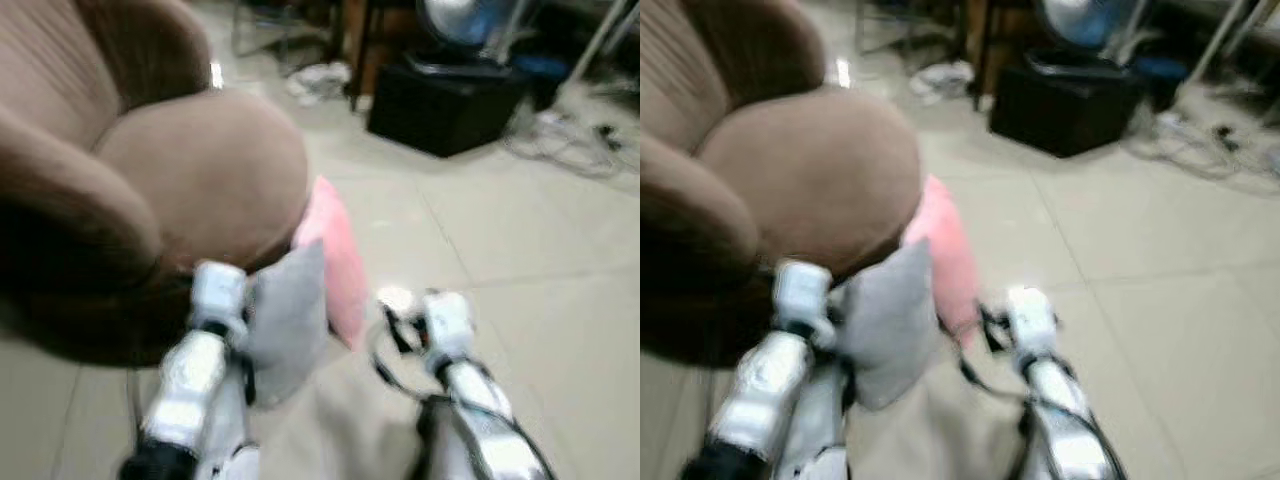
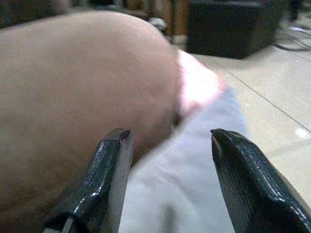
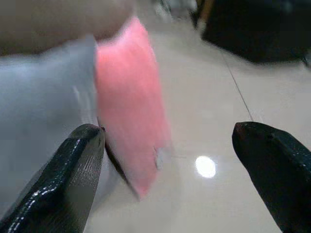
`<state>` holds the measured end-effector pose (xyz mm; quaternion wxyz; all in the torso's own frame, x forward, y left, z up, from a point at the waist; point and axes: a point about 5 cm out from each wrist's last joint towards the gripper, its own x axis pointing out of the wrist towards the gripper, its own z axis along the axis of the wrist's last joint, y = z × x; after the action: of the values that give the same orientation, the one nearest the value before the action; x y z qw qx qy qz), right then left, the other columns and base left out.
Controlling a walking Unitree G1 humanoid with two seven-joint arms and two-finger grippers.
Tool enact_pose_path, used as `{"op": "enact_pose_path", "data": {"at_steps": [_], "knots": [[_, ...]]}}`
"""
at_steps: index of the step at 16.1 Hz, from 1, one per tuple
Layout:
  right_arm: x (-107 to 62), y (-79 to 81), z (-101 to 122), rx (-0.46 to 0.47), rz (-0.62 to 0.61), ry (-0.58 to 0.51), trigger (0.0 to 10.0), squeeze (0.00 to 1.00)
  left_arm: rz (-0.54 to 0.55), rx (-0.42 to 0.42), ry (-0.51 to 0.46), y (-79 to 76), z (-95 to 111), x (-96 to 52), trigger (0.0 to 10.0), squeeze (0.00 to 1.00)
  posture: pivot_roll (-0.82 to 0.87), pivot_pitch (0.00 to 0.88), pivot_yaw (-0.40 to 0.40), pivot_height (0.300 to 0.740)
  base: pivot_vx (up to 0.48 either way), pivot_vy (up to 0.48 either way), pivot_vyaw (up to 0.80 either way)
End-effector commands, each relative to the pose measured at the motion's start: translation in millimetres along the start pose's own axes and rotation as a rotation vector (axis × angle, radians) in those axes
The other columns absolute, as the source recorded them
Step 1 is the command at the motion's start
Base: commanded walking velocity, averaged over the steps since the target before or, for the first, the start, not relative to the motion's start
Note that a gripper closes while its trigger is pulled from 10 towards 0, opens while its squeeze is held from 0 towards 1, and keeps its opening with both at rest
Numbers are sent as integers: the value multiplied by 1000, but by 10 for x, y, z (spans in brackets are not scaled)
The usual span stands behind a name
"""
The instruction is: Move the pillow to the sofa from floor
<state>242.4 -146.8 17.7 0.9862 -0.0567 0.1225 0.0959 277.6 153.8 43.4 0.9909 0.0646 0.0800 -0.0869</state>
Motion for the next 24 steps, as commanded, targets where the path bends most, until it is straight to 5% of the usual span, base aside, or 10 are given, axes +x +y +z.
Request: {"op": "enact_pose_path", "data": {"at_steps": [1,8,10,21,24], "knots": [[29,-7,46,10,-2,-20,10000,0,13,10,-20,56,55,26,10000,0,169,73,-69,435,409,251,0],[37,-27,10,14,-5,-21,10000,0,38,115,72,165,9,141,10000,0,170,76,-71,435,0,0,0],[32,-28,19,15,-4,-25,10000,0,-91,278,138,189,135,397,10000,0,162,78,-65,435,0,0,0],[-96,-112,92,-8,-6,-44,10000,0,-79,452,231,630,520,690,10000,0,107,71,-63,435,0,0,0],[-145,-73,352,-24,235,-70,10000,0,-87,481,276,722,556,699,10000,0,98,72,-76,435,0,0,0]]}}
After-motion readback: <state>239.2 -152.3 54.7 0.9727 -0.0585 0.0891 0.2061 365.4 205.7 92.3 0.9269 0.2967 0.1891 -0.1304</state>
